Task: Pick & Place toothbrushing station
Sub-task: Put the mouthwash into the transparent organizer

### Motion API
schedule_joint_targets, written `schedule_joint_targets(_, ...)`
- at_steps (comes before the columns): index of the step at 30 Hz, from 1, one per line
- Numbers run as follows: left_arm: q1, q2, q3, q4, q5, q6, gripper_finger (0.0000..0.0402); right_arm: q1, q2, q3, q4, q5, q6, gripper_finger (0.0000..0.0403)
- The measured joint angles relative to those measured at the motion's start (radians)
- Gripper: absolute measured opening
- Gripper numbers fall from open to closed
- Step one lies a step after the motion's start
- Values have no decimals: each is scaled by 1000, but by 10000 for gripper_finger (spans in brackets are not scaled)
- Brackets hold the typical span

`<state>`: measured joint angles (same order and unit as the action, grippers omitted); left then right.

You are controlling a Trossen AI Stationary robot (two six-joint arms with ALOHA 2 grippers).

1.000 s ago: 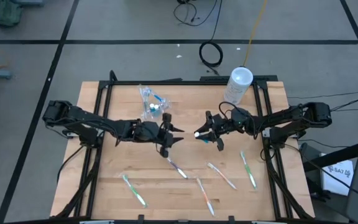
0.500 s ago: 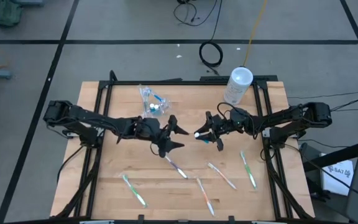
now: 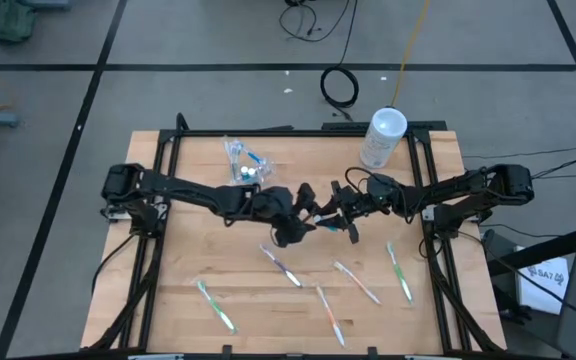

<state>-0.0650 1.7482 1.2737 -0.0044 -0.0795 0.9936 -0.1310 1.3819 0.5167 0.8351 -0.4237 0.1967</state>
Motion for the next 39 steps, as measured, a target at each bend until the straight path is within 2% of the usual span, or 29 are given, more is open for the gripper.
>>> schedule_joint_targets(5, 0, 53, 42, -25, 0, 19, 257, 0, 0, 0, -8, 0, 5, 100)
schedule_joint_targets(11, -7, 59, 43, -34, -4, 114, 229, -1, 0, 0, -18, 0, 27, 100)
schedule_joint_targets(18, -8, 59, 43, -58, -50, 78, 202, -1, 0, 0, -17, 0, 31, 100)
schedule_joint_targets(39, -6, 59, 42, -61, -51, 202, 197, -1, 1, 0, 28, 2, 27, 100)
